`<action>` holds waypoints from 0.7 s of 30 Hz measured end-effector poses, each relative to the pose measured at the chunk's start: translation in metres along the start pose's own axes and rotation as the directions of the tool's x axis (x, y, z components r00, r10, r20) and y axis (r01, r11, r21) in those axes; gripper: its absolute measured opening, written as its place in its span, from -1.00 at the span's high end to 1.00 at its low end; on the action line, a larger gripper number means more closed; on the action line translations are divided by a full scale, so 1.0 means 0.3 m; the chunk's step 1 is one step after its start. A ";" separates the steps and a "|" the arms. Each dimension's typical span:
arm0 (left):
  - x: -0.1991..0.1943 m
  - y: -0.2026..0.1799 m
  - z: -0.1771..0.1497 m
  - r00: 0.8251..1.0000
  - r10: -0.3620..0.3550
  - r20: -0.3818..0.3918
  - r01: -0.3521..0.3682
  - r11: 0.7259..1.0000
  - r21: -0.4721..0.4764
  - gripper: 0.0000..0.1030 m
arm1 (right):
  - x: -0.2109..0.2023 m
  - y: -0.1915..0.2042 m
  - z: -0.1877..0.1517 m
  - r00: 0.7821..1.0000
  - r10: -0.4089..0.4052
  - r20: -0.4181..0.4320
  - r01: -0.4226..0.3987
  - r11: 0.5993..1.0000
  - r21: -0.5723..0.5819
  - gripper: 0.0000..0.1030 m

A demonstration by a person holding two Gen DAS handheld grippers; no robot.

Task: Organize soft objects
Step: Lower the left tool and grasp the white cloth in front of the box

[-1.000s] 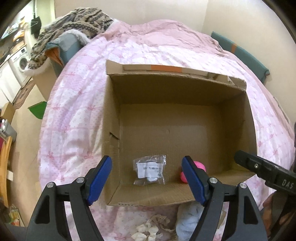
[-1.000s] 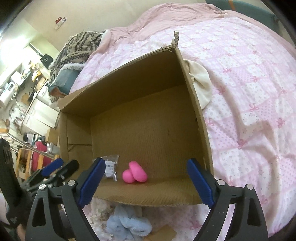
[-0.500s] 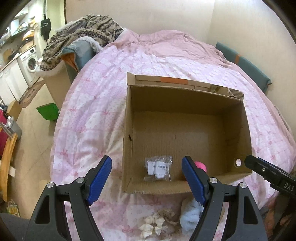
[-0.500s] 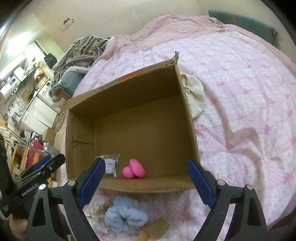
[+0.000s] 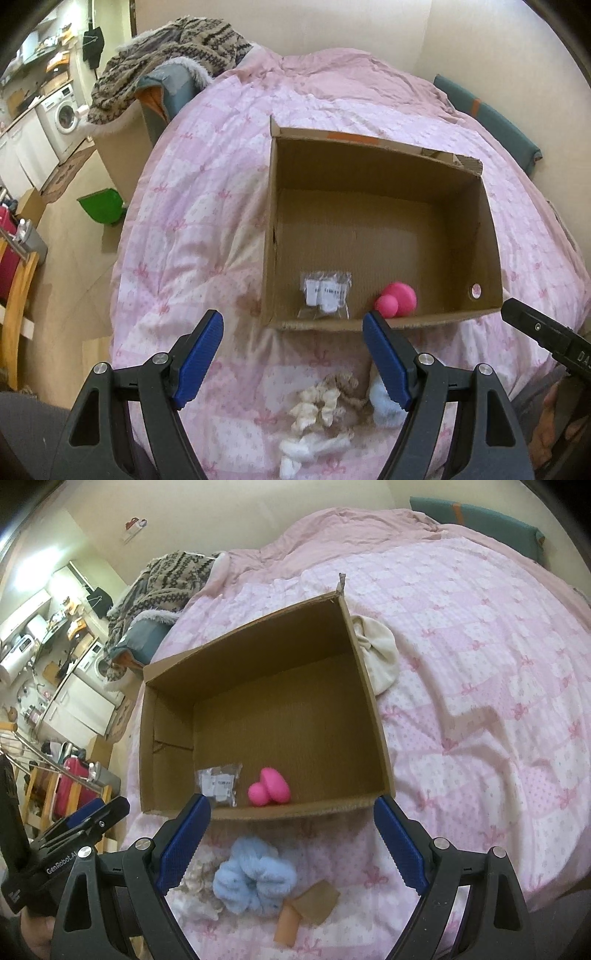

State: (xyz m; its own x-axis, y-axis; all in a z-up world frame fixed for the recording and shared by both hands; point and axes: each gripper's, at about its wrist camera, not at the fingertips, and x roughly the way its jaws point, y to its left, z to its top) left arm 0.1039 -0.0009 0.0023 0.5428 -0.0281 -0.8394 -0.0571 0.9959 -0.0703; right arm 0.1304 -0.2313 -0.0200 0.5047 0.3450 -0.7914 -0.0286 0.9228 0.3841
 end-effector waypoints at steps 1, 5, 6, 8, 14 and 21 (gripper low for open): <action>-0.002 0.001 -0.007 1.000 0.001 -0.005 -0.001 1.000 -0.004 -0.47 | -0.002 0.000 -0.008 1.000 0.000 -0.004 0.000 1.000 0.000 -0.86; -0.006 0.017 -0.039 1.000 0.011 -0.027 -0.011 1.000 -0.014 -0.47 | -0.013 0.005 -0.040 1.000 0.007 -0.019 -0.007 1.000 0.001 -0.86; -0.007 0.021 -0.046 0.999 0.013 -0.032 -0.014 1.000 -0.019 -0.47 | -0.016 0.004 -0.047 1.000 0.013 -0.022 -0.012 1.000 0.005 -0.86; -0.009 0.031 -0.057 0.999 0.018 -0.039 -0.019 0.999 -0.033 -0.47 | -0.020 0.001 -0.062 0.999 0.021 -0.029 -0.021 1.000 0.013 -0.86; 0.015 0.059 -0.100 0.994 -0.002 -0.106 -0.006 0.997 -0.079 -0.47 | -0.021 -0.013 -0.105 0.998 0.015 -0.058 -0.014 1.000 0.027 -0.86; 0.149 0.079 -0.212 0.927 -0.094 -0.363 0.035 0.986 -0.166 -0.47 | 0.015 -0.022 -0.119 0.995 -0.007 -0.096 0.012 0.998 0.056 -0.86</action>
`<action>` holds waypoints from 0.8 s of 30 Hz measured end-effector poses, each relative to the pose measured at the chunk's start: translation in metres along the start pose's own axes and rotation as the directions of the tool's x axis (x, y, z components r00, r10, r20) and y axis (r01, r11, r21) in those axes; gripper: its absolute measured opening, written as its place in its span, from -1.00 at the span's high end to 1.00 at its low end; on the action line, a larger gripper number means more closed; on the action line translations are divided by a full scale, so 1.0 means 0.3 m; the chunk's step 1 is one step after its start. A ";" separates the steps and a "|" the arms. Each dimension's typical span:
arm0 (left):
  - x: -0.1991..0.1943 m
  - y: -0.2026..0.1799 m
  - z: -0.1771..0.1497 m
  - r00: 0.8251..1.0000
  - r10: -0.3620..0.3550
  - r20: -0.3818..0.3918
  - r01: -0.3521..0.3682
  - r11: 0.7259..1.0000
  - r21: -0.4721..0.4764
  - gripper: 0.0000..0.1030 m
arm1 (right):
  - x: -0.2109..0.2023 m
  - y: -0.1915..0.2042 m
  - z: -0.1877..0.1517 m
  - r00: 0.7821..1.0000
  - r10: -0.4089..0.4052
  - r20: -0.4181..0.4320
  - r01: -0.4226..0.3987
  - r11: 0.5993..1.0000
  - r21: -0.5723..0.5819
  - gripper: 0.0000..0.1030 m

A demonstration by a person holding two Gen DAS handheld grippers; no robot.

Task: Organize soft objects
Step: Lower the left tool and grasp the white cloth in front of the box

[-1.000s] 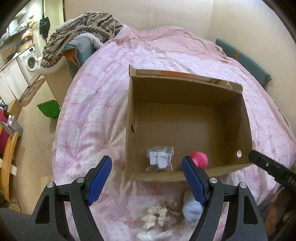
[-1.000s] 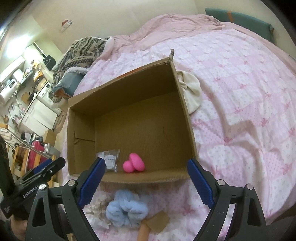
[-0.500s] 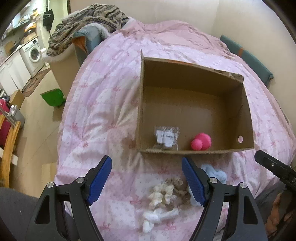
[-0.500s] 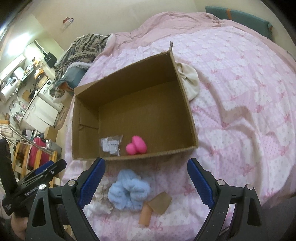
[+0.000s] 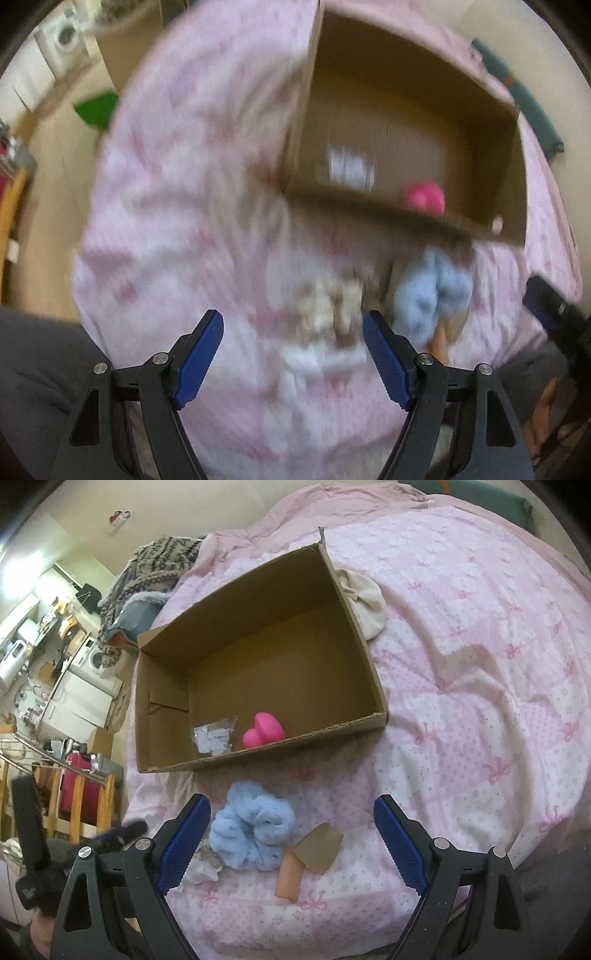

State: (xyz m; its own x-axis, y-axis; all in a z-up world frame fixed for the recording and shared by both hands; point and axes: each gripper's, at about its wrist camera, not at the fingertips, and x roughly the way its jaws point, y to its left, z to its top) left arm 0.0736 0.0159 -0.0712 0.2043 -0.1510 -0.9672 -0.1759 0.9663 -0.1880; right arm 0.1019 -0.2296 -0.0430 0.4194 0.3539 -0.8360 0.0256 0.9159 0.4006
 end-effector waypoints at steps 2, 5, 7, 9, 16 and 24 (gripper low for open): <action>0.045 -0.001 -0.028 0.997 -0.029 -0.067 0.028 1.000 -0.010 -0.47 | 0.014 0.001 -0.002 1.000 -0.004 -0.013 0.004 1.000 0.001 -0.86; 0.093 -0.016 -0.048 0.993 -0.025 -0.118 0.026 1.000 0.006 -0.46 | 0.027 0.006 -0.004 1.000 -0.012 -0.025 0.012 1.000 -0.005 -0.86; 0.111 -0.022 -0.050 0.992 -0.013 -0.123 0.015 1.000 0.011 -0.39 | 0.033 0.009 -0.005 0.999 -0.017 -0.029 0.017 1.000 -0.011 -0.86; 0.133 -0.025 -0.051 0.989 -0.019 -0.144 0.020 1.000 0.006 -0.09 | 0.037 0.008 -0.005 0.999 -0.022 -0.034 0.021 1.000 -0.013 -0.86; 0.152 -0.015 -0.074 0.981 -0.025 -0.193 0.027 1.000 0.007 0.59 | 0.042 0.002 -0.002 0.999 -0.024 -0.039 0.023 1.000 -0.004 -0.86; -0.031 0.001 -0.083 0.991 -0.048 -0.122 0.055 0.997 0.058 0.60 | 0.024 -0.018 -0.004 0.999 0.004 -0.042 -0.003 1.000 0.013 -0.86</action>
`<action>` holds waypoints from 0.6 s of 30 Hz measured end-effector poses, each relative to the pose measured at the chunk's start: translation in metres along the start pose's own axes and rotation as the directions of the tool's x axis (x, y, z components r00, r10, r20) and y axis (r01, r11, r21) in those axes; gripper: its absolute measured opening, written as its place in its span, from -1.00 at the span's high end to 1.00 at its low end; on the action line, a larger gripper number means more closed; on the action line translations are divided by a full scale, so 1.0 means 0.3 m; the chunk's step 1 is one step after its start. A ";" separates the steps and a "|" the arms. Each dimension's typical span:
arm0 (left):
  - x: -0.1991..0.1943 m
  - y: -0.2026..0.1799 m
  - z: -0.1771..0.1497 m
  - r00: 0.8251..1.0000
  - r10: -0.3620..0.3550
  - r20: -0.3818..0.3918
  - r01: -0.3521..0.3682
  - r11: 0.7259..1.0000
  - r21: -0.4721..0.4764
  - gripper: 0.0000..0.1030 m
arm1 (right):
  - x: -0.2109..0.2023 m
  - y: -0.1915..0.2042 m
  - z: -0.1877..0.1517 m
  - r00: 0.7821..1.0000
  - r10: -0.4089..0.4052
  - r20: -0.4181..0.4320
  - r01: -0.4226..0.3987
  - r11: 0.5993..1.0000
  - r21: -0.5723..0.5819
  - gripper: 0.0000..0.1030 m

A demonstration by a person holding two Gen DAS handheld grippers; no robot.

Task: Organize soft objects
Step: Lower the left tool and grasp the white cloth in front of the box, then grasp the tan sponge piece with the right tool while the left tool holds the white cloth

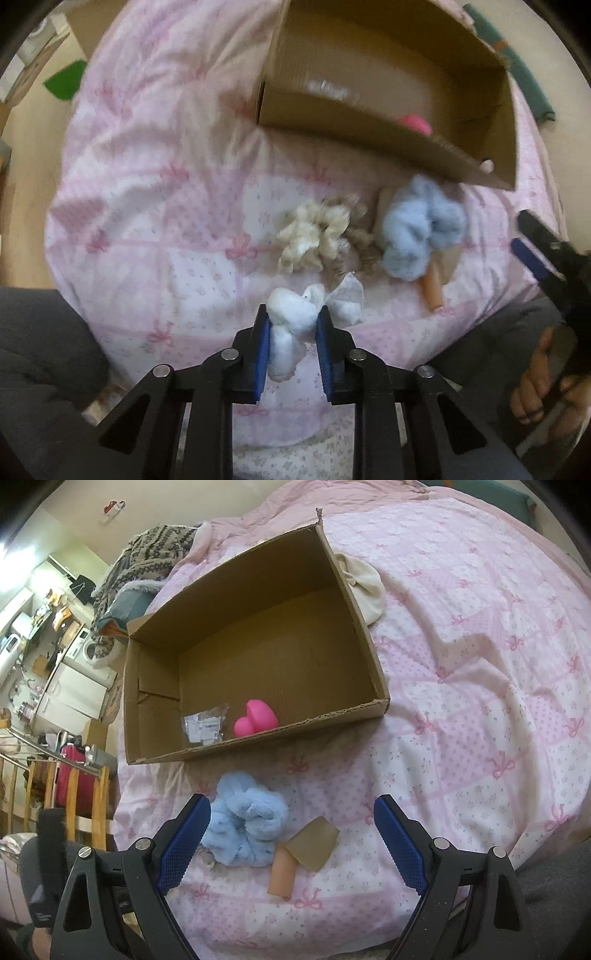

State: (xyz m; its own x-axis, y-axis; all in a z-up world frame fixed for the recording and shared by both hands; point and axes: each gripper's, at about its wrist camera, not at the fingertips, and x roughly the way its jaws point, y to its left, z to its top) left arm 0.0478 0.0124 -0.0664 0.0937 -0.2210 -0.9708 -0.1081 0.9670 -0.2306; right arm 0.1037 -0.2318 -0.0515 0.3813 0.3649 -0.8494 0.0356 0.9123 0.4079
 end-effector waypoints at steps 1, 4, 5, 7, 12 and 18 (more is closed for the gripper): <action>-0.023 0.004 0.009 1.000 0.000 0.019 0.000 1.000 0.001 0.60 | 0.001 -0.006 0.000 1.000 0.004 -0.004 -0.004 1.000 0.009 -0.86; -0.090 0.009 0.053 0.995 0.026 0.101 -0.027 1.000 0.007 0.60 | 0.013 -0.031 -0.001 0.999 0.008 -0.043 -0.007 0.999 0.039 -0.86; -0.105 0.010 0.066 0.991 0.039 0.127 -0.040 0.999 0.004 0.60 | 0.022 -0.038 -0.004 0.998 0.013 -0.061 -0.010 0.999 0.052 -0.86; -0.117 0.014 0.098 0.988 0.039 0.148 -0.038 0.999 -0.011 0.60 | 0.042 -0.057 -0.009 0.995 0.020 -0.103 -0.012 0.997 0.075 -0.76; -0.091 0.007 0.141 0.978 0.072 0.194 -0.072 0.997 -0.008 0.60 | 0.120 -0.090 -0.035 0.972 0.042 -0.232 -0.013 0.992 0.128 0.01; -0.043 -0.003 0.130 0.980 0.058 0.193 -0.060 0.998 0.005 0.60 | 0.208 -0.116 -0.055 0.946 0.056 -0.319 0.004 0.983 0.184 0.12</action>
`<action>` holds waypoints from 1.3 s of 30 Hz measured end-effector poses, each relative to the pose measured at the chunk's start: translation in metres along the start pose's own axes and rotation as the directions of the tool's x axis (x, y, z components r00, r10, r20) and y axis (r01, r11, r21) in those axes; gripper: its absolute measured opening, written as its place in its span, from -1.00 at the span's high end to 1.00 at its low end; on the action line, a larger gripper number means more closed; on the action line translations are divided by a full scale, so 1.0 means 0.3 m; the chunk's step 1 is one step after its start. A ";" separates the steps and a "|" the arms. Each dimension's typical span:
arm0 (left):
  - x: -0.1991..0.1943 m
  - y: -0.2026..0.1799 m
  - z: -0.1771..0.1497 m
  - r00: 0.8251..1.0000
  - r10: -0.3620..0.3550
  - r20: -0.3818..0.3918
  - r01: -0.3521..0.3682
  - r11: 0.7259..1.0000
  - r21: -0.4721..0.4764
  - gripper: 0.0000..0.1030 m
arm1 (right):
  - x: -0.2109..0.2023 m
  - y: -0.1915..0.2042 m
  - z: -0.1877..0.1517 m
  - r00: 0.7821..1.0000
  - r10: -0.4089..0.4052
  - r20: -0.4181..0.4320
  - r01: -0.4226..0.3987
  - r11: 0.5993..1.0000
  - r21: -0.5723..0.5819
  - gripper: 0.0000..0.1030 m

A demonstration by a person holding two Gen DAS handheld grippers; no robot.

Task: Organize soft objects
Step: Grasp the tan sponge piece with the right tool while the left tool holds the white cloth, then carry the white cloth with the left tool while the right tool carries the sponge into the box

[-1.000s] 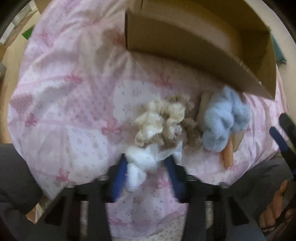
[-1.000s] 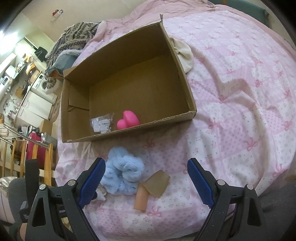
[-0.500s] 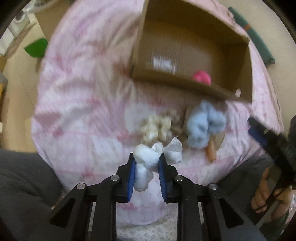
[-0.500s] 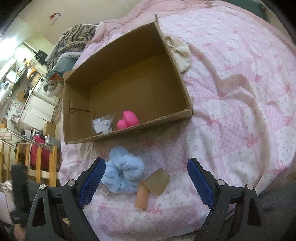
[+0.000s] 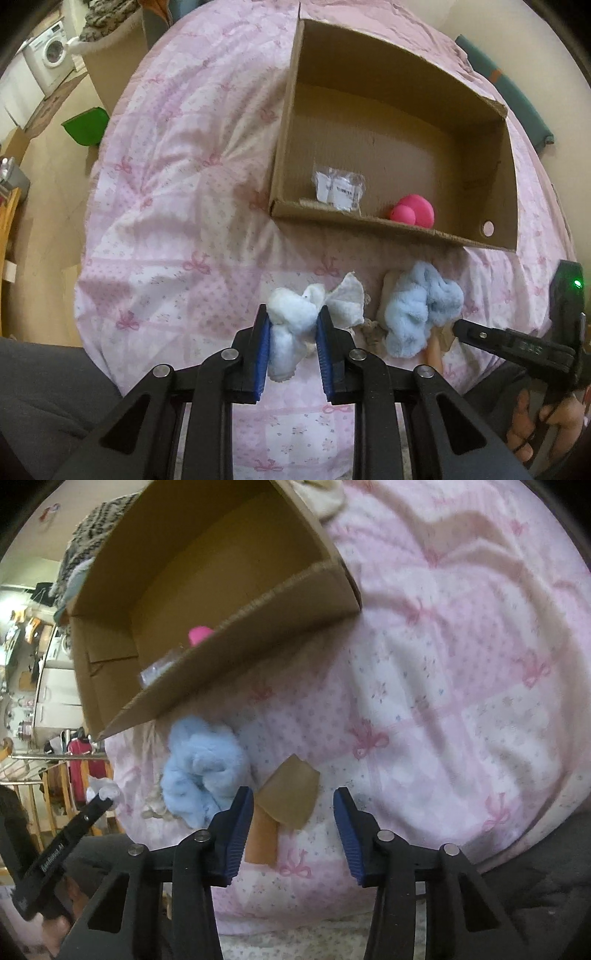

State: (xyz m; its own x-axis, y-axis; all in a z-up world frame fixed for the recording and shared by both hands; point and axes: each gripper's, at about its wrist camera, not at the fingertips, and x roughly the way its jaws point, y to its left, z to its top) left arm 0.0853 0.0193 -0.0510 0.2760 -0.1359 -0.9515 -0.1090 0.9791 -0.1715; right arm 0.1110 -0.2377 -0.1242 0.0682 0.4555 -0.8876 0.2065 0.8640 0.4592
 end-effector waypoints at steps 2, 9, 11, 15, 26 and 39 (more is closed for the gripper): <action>0.005 -0.007 -0.002 1.000 -0.005 0.001 0.005 1.000 0.006 0.60 | 0.031 0.000 0.006 1.000 -0.013 -0.024 0.013 1.000 0.005 0.23; 0.008 -0.013 0.007 1.000 -0.011 0.011 0.011 1.000 0.004 0.59 | 0.067 0.038 0.023 0.998 -0.067 -0.022 0.065 0.996 -0.065 0.80; 0.007 -0.012 0.007 1.000 -0.013 0.011 0.013 1.000 0.001 0.59 | 0.054 0.041 0.024 0.999 -0.049 -0.009 0.049 0.996 -0.070 0.84; 0.006 -0.005 0.009 1.000 -0.008 0.020 0.009 1.000 -0.010 0.59 | -0.028 0.046 0.007 0.996 -0.021 0.089 0.029 0.996 -0.083 0.85; -0.011 0.012 -0.001 0.999 0.008 0.047 -0.007 1.000 -0.028 0.59 | -0.228 0.142 -0.047 0.939 0.102 0.327 -0.023 0.972 -0.235 0.85; -0.014 0.017 0.002 0.998 0.020 0.065 -0.018 0.999 -0.030 0.59 | -0.205 0.190 -0.058 0.938 0.054 0.343 0.044 0.962 -0.271 0.84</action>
State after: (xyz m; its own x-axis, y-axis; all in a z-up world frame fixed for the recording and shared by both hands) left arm 0.0841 0.0250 -0.0476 0.3357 -0.1060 -0.9360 -0.1426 0.9765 -0.1618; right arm 0.1016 -0.2126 -0.0429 0.4101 0.4003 -0.8195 -0.0632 0.9088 0.4123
